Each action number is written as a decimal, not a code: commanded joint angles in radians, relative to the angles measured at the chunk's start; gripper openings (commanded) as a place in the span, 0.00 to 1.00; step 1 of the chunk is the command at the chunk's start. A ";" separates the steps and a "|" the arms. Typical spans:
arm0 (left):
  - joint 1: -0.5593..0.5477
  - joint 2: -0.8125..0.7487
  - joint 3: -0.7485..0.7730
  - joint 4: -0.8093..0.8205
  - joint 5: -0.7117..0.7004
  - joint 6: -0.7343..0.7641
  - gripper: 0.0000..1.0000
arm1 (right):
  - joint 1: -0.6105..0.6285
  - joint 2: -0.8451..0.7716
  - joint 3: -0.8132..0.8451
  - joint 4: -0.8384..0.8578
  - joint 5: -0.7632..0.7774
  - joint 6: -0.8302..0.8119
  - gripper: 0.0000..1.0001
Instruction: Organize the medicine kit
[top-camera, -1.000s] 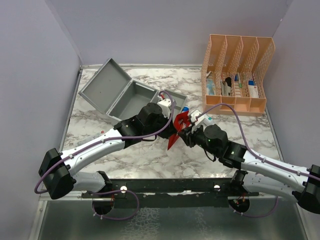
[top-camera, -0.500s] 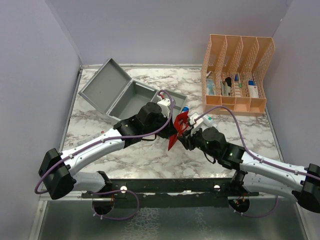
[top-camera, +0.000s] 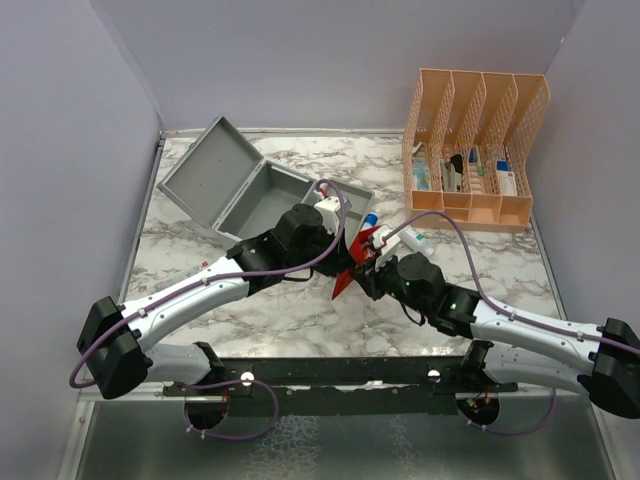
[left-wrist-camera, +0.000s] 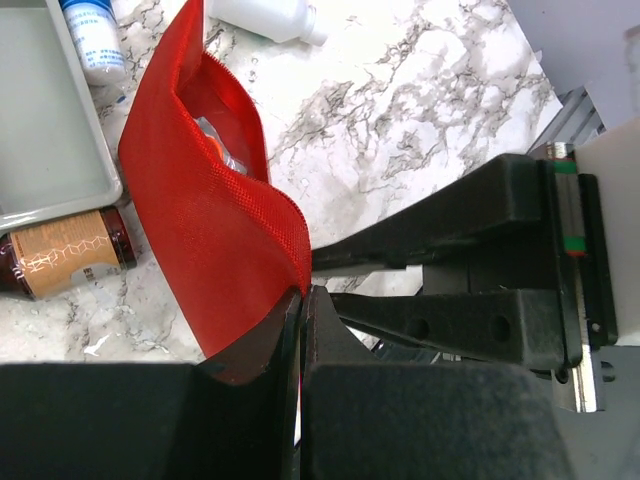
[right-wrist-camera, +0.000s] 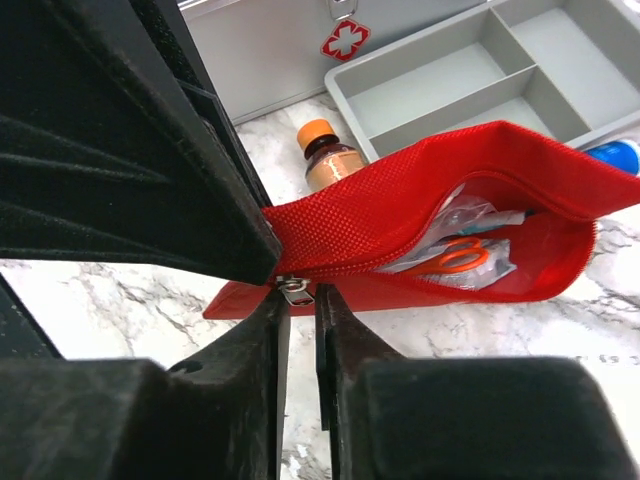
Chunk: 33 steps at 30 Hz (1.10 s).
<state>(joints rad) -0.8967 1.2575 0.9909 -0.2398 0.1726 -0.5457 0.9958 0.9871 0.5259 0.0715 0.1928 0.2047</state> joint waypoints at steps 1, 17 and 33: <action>0.002 -0.032 -0.006 0.044 0.037 -0.012 0.00 | 0.006 0.011 0.025 0.047 0.055 0.016 0.06; 0.005 -0.055 -0.020 0.000 -0.003 0.094 0.00 | 0.006 -0.055 0.018 -0.151 0.203 0.131 0.01; 0.004 -0.128 -0.086 0.052 0.245 0.293 0.00 | 0.005 0.174 0.261 -0.469 0.258 0.263 0.01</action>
<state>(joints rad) -0.8883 1.1702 0.9012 -0.1959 0.2802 -0.2932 1.0149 1.1110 0.7326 -0.2401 0.3210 0.4156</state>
